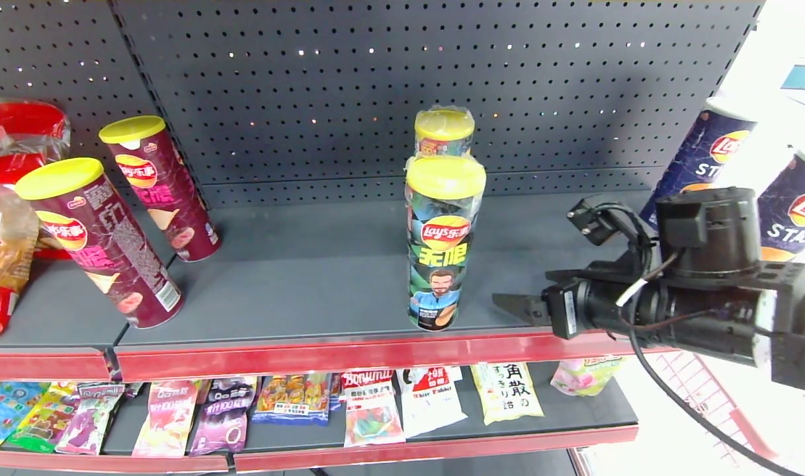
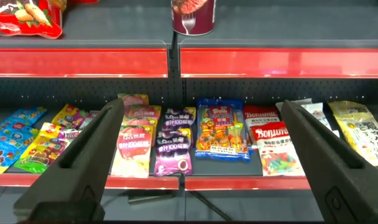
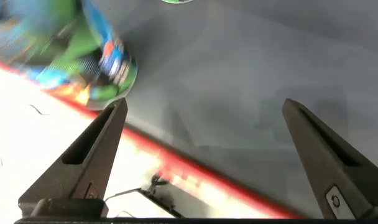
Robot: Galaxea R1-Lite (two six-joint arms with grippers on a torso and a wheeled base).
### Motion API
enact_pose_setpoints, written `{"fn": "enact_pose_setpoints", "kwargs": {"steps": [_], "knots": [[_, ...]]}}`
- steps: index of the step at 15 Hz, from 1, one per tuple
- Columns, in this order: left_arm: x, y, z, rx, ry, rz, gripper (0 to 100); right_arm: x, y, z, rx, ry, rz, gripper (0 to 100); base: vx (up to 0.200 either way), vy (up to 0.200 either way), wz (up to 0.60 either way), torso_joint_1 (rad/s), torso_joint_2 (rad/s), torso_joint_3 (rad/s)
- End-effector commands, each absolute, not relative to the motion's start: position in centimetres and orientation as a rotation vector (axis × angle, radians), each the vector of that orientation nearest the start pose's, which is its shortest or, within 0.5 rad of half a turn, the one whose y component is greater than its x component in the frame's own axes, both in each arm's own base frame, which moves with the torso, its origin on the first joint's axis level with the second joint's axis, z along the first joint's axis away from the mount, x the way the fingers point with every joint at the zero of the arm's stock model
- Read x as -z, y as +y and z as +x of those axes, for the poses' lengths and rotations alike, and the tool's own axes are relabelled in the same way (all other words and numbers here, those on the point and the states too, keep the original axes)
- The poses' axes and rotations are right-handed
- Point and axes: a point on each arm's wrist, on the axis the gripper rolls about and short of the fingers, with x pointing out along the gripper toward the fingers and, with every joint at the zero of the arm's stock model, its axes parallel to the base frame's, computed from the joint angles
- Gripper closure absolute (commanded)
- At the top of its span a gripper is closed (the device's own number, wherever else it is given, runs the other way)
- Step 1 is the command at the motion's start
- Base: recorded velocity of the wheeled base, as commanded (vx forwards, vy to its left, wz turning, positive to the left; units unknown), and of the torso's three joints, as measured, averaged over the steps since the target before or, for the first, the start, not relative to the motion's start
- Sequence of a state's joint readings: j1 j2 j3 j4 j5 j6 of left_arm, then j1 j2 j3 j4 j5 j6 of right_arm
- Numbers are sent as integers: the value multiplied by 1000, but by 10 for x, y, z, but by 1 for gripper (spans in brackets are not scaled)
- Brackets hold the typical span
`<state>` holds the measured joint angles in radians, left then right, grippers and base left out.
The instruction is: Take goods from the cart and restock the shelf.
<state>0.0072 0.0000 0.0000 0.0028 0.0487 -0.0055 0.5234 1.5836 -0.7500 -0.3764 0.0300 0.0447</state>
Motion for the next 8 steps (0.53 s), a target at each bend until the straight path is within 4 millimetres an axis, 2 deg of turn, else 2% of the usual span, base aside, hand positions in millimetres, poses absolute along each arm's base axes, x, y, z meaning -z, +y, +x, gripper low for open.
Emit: {"fn": "enact_pose_setpoints", "kwargs": {"steps": [1, 3, 5, 6, 8], "knots": [[-75, 1, -23, -55, 3, -6, 0, -187, 107, 185, -574, 403, -54, 0, 0, 0, 0, 0, 0, 0], [-75, 1, -23, -57, 3, -6, 0, -183, 87, 146, -627, 363, -71, 0, 0, 0, 0, 0, 0, 0], [-75, 1, -23, -57, 3, -6, 0, -181, 72, 119, -647, 316, -76, 0, 0, 0, 0, 0, 0, 0], [-75, 1, -23, -57, 3, -6, 0, -175, 55, 94, -640, 289, -66, 0, 0, 0, 0, 0, 0, 0], [-75, 1, -23, -57, 3, -6, 0, -166, 30, 61, -566, 271, -45, 0, 0, 0, 0, 0, 0, 0]]}}
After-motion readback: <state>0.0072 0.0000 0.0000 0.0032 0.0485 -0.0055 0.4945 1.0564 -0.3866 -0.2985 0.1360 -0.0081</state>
